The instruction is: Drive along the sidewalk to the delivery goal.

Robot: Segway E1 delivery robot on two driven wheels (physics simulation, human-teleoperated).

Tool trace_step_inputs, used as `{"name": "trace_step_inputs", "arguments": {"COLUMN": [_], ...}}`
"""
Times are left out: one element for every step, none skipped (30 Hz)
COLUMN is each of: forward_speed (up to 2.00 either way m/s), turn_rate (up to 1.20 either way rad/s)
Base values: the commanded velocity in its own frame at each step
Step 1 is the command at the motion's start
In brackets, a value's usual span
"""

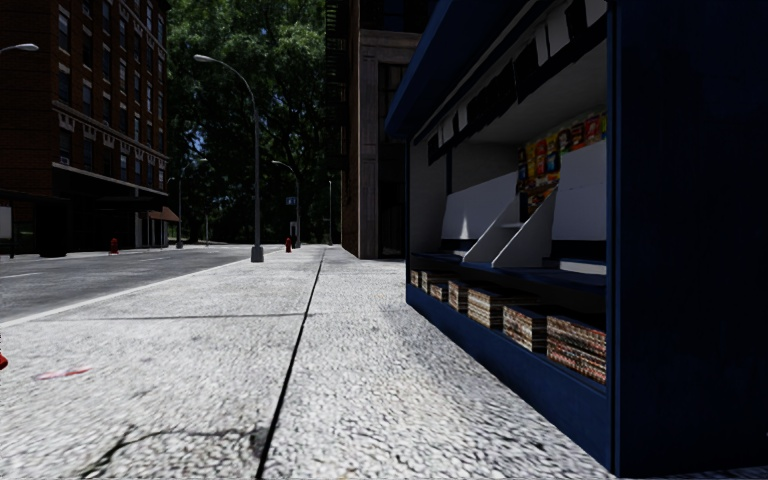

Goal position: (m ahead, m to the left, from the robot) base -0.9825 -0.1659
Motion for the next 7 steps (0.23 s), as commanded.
{"name": "trace_step_inputs", "arguments": {"forward_speed": [0.0, 0.0, 0.0, 0.0, 0.0, 0.0, 0.0], "turn_rate": [0.0, 0.0, 0.0, 0.0, 0.0, 0.0, 0.0]}}
